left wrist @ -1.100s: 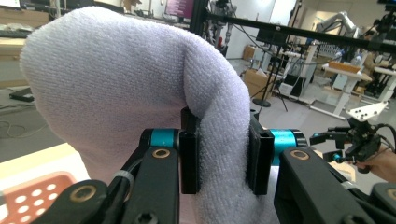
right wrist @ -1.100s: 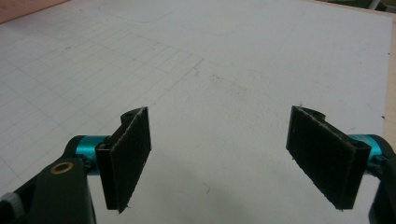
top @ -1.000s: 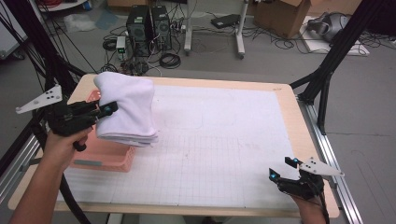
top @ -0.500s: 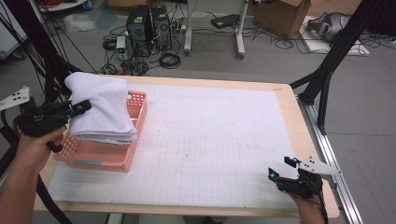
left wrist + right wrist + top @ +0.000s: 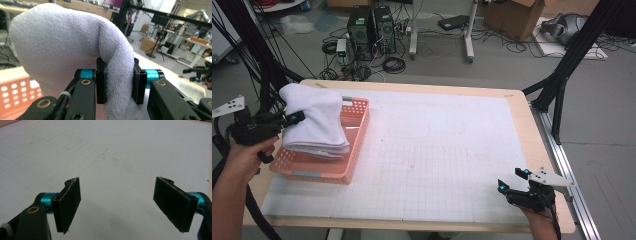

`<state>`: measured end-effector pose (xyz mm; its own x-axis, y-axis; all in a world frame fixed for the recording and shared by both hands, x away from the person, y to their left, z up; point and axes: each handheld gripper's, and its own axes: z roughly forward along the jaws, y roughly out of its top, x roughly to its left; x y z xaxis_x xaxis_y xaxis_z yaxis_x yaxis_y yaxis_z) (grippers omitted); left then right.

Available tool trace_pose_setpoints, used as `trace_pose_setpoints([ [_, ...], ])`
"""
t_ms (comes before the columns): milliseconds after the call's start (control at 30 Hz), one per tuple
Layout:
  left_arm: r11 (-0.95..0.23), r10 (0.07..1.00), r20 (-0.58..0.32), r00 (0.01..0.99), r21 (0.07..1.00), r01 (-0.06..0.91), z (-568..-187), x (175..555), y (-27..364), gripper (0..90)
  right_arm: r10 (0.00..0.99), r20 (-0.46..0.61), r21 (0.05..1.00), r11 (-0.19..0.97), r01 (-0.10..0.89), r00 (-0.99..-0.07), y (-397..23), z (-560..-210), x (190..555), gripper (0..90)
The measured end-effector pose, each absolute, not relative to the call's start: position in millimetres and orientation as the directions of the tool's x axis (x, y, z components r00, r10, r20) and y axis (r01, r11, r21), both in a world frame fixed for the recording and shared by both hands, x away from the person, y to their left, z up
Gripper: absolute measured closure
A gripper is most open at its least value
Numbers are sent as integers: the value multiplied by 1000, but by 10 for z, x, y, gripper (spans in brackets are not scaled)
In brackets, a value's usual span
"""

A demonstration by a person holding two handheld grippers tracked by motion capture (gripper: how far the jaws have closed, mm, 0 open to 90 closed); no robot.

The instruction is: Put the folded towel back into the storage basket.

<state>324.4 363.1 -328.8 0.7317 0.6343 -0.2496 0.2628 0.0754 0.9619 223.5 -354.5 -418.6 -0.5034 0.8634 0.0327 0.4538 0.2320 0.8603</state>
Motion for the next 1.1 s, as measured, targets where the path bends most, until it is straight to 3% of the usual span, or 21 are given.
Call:
trace_pose_setpoints([
  [1100,-54,579,-252,776,937,345,-3744,3588,3407,693,855,17,851,259,456,-518,-3487,-4203,2241,208],
])
